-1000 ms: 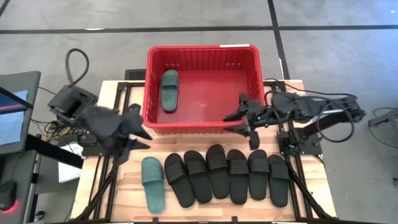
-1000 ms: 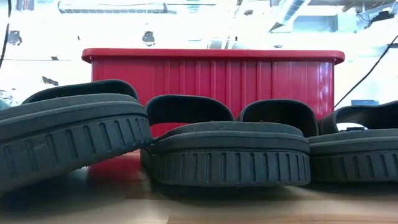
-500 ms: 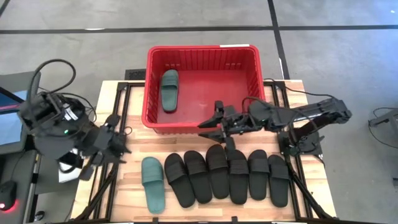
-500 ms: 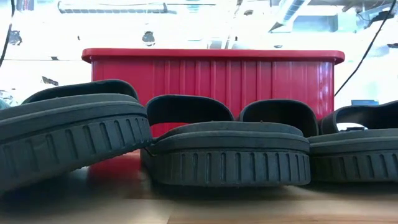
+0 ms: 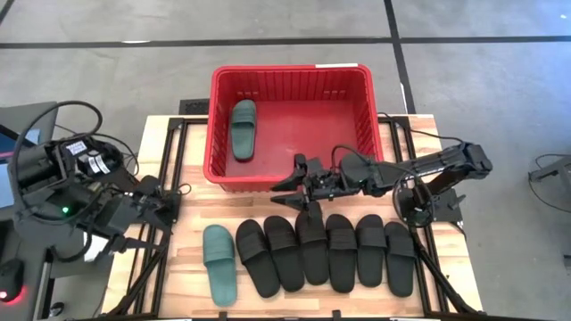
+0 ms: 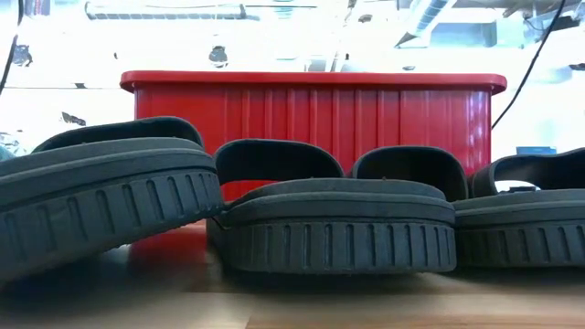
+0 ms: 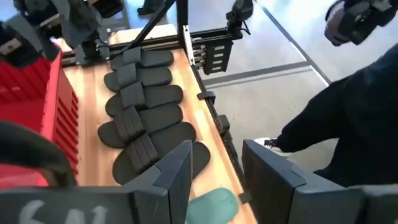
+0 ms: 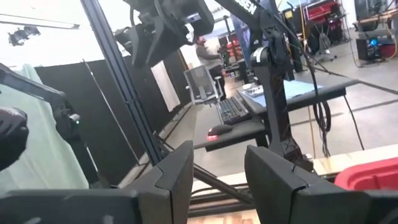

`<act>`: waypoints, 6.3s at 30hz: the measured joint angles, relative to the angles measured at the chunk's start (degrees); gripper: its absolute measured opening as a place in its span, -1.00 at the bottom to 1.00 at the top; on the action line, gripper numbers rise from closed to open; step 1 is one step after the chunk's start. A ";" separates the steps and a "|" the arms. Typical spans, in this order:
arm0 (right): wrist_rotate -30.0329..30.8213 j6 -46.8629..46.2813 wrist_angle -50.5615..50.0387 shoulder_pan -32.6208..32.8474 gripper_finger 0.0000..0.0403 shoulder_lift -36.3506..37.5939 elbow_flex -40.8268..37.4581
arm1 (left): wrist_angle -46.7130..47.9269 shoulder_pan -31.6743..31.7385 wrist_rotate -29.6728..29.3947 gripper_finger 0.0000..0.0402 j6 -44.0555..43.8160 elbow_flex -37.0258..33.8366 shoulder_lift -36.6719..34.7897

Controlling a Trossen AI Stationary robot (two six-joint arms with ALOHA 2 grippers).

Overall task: Pick and place slides into bin
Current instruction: Put the green slide into the red bin

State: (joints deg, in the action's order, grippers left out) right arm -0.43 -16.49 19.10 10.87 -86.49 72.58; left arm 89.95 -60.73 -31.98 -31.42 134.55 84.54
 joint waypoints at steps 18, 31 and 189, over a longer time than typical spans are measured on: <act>-14.57 16.36 -10.99 -0.48 -0.34 20.08 0.00 | -2.18 4.87 -8.90 -0.36 -42.99 -31.24 0.28; -14.52 18.47 -28.03 1.13 -0.34 31.08 0.00 | -21.21 11.72 1.56 -0.36 -48.50 -52.79 0.29; -12.93 21.10 -38.82 6.29 -0.34 34.39 -0.01 | 0.03 11.34 11.65 -0.99 -36.43 -36.14 28.67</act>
State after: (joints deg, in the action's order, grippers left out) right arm -13.37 4.61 -19.73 17.17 -52.10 72.56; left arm 89.98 -49.39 -20.33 -67.85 98.41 113.21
